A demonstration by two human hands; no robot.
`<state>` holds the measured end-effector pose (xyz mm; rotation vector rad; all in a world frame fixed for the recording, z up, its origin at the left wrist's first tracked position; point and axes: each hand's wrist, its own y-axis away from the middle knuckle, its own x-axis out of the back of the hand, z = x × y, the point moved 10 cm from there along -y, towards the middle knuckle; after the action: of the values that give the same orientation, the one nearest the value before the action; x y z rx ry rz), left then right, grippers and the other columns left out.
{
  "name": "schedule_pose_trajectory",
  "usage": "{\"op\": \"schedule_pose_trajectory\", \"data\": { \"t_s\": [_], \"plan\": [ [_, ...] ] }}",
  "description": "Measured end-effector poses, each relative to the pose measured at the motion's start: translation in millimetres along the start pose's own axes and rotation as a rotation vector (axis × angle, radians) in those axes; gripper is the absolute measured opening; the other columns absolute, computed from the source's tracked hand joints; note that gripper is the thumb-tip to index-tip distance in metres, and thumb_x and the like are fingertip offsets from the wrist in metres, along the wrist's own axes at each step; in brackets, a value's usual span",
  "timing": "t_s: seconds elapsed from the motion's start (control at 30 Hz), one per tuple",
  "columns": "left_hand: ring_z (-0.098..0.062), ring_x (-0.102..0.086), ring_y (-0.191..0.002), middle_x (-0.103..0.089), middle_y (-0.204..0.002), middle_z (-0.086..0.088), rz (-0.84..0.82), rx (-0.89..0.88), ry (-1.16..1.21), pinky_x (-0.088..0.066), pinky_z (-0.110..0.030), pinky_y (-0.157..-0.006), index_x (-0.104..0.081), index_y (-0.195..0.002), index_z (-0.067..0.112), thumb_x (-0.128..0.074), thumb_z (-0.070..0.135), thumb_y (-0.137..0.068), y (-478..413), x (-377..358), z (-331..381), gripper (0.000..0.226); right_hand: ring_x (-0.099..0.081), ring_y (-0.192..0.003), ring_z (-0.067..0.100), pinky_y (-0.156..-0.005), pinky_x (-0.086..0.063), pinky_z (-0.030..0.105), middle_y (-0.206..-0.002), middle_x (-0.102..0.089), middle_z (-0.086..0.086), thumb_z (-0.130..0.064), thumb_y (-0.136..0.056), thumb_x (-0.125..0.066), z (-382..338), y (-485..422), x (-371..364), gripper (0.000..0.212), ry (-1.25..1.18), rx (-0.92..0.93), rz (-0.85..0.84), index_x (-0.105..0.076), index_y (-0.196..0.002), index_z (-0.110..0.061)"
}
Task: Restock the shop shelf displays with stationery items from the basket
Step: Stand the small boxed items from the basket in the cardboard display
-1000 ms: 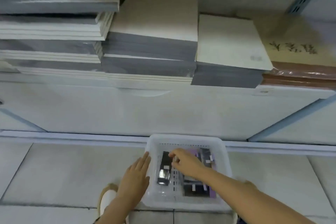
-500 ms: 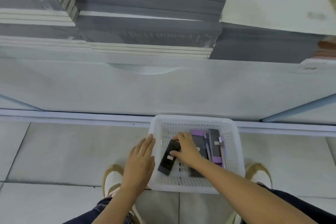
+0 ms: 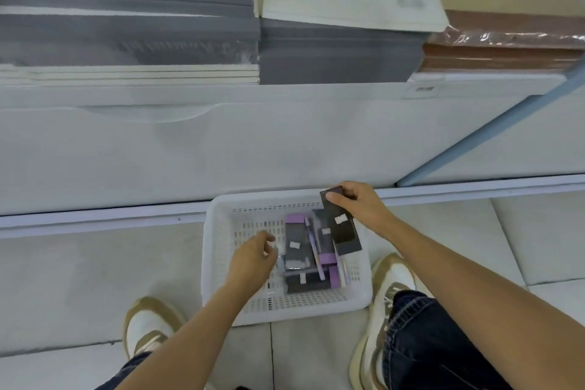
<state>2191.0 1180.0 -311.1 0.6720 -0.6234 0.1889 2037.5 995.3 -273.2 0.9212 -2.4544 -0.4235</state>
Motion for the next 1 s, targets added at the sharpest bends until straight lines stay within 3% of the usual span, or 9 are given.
{"op": "schedule_pose_trajectory", "data": {
  "t_s": [0.07, 0.2, 0.33, 0.4, 0.53, 0.7, 0.83, 0.9, 1.0],
  "plan": [
    [-0.019, -0.064, -0.089, -0.06, -0.116, 0.0, -0.068, 0.061, 0.05, -0.054, -0.03, -0.072, -0.049, -0.132, 0.018, -0.05, 0.027, -0.098, -8.7, -25.5, 0.0, 0.035, -0.069, -0.088, 0.02, -0.079, -0.054, 0.034, -0.091, -0.074, 0.003, -0.027, -0.092, -0.064, 13.7, 6.7, 16.2, 0.015, 0.074, -0.009, 0.062, -0.069, -0.095, -0.013],
    [-0.024, -0.059, -0.11, -0.055, -0.132, -0.008, -0.075, 0.123, 0.147, -0.051, -0.039, -0.093, -0.043, -0.14, 0.014, -0.06, 0.027, -0.094, -27.4, -53.5, 0.7, 0.051, -0.063, -0.079, 0.014, -0.074, -0.049, 0.027, -0.085, -0.069, 0.0, -0.031, -0.093, -0.061, 37.5, 17.4, 18.9, 0.017, 0.169, -0.032, 0.072, -0.068, -0.094, -0.015],
    [-0.016, -0.061, -0.09, -0.06, -0.114, -0.007, -0.044, 0.241, 0.263, -0.049, -0.024, -0.073, -0.043, -0.137, 0.014, -0.071, 0.03, -0.087, -41.1, -65.7, -5.5, 0.06, -0.064, -0.083, 0.012, -0.075, -0.05, 0.022, -0.089, -0.069, -0.001, -0.029, -0.093, -0.061, 42.9, 18.0, 16.4, 0.014, 0.123, -0.039, 0.094, -0.067, -0.097, -0.016],
    [-0.01, -0.058, -0.079, -0.061, -0.101, -0.002, -0.009, 0.262, 0.249, -0.044, -0.021, -0.062, -0.045, -0.13, 0.015, -0.074, 0.03, -0.083, -45.2, -68.6, -6.3, 0.057, -0.065, -0.088, 0.014, -0.079, -0.053, 0.026, -0.093, -0.069, 0.0, -0.029, -0.093, -0.061, 43.7, 17.4, 14.3, 0.015, 0.111, -0.042, 0.093, -0.066, -0.099, -0.016],
    [-0.019, -0.063, -0.088, -0.064, -0.105, -0.003, 0.092, 0.268, 0.167, -0.053, -0.035, -0.076, -0.047, -0.115, 0.018, -0.078, 0.029, -0.079, -50.5, -68.4, -5.3, 0.049, -0.064, -0.086, 0.009, -0.078, -0.051, 0.022, -0.091, -0.067, -0.006, -0.029, -0.093, -0.061, 44.5, 17.8, 15.2, 0.012, 0.106, -0.037, 0.095, -0.064, -0.099, -0.02],
    [-0.01, -0.059, -0.072, -0.062, -0.091, 0.004, 0.103, 0.286, 0.202, -0.053, -0.033, -0.069, -0.043, -0.103, 0.024, -0.079, 0.022, -0.078, -49.8, -68.8, -4.8, 0.044, -0.063, -0.086, 0.008, -0.077, -0.049, 0.02, -0.09, -0.066, -0.008, -0.03, -0.093, -0.06, 43.4, 18.8, 15.2, 0.014, 0.105, -0.033, 0.101, -0.064, -0.101, -0.019],
    [-0.01, -0.057, -0.069, -0.061, -0.08, 0.005, 0.1, 0.258, 0.251, -0.046, -0.025, -0.063, -0.059, -0.097, 0.015, -0.076, 0.022, -0.081, -48.6, -56.2, -1.2, 0.024, -0.066, -0.088, 0.012, -0.081, -0.053, 0.026, -0.093, -0.07, -0.003, -0.031, -0.093, -0.062, 41.0, 18.4, 16.2, 0.019, 0.06, -0.038, 0.087, -0.068, -0.103, -0.016],
    [-0.016, -0.061, -0.071, -0.064, -0.076, 0.003, 0.065, 0.201, 0.368, -0.049, -0.025, -0.064, -0.064, -0.087, 0.016, -0.075, 0.021, -0.083, -44.5, -47.2, 1.7, 0.013, -0.067, -0.088, 0.01, -0.082, -0.054, 0.026, -0.092, -0.072, -0.004, -0.033, -0.092, -0.062, 36.8, 18.3, 13.4, 0.021, 0.019, -0.032, 0.069, -0.069, -0.103, -0.016],
    [-0.019, -0.071, -0.082, -0.073, -0.089, -0.001, -0.028, 0.101, 0.607, -0.058, -0.037, -0.08, -0.07, -0.095, 0.015, -0.07, 0.016, -0.086, -35.5, -36.4, 13.2, 0.009, -0.063, -0.073, -0.003, -0.065, -0.048, 0.015, -0.085, -0.069, -0.007, -0.031, -0.093, -0.061, 25.7, 18.9, -1.9, 0.017, -0.046, -0.017, 0.008, -0.068, -0.1, -0.017]
  ]
}}
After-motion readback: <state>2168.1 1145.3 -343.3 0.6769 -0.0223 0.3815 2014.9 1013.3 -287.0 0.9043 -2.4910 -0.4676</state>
